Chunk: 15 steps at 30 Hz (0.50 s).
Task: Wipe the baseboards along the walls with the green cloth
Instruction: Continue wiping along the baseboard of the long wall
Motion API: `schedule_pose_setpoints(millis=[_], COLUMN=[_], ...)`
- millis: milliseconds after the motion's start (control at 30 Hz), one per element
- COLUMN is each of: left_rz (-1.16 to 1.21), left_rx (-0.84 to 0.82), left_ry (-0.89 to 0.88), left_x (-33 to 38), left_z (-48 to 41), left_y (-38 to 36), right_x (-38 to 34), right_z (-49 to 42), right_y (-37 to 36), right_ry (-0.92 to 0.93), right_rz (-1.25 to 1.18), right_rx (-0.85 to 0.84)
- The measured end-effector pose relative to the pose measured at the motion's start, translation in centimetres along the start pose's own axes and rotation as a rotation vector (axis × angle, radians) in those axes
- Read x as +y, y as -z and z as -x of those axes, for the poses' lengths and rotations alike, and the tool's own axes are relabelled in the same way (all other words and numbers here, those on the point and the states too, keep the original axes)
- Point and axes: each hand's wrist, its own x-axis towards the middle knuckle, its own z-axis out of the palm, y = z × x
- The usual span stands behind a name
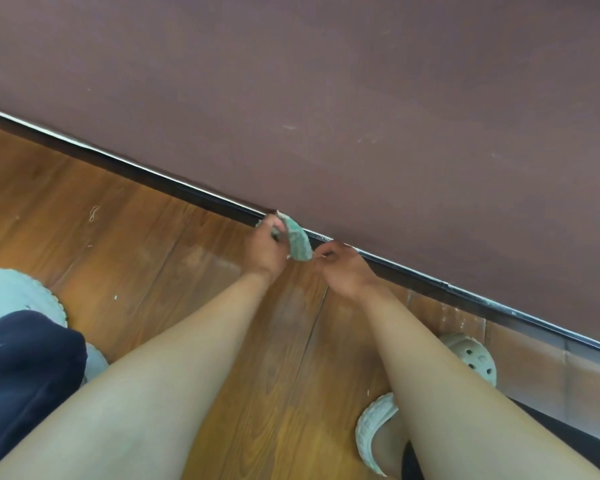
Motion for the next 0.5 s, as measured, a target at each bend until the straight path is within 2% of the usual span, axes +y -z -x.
schedule_pose_setpoints(millis=[100,233,400,500], left_rz=[0.115,0.116,0.144,0.247], left_rx=[0.133,0.059,-0.155,-0.097], left_ry=[0.149,0.212,0.185,0.220], left_x=[0.6,0.7,1.6,1.2], left_z=[-1.4,-1.7,-0.3,-0.3], left_y=[1.4,1.3,-1.1,-1.2], right_x=[0.3,0.3,-0.4,-0.8], right_z=[-0.2,-0.2,-0.3,-0.6], right_y=[0.8,0.3,-1.2,-1.6], right_ry=[-0.029,-0.089,-0.117,-0.115], right_rz=[0.011,0.116,0.122,0.107], right_rx=[0.013,-0.094,-0.164,-0.171])
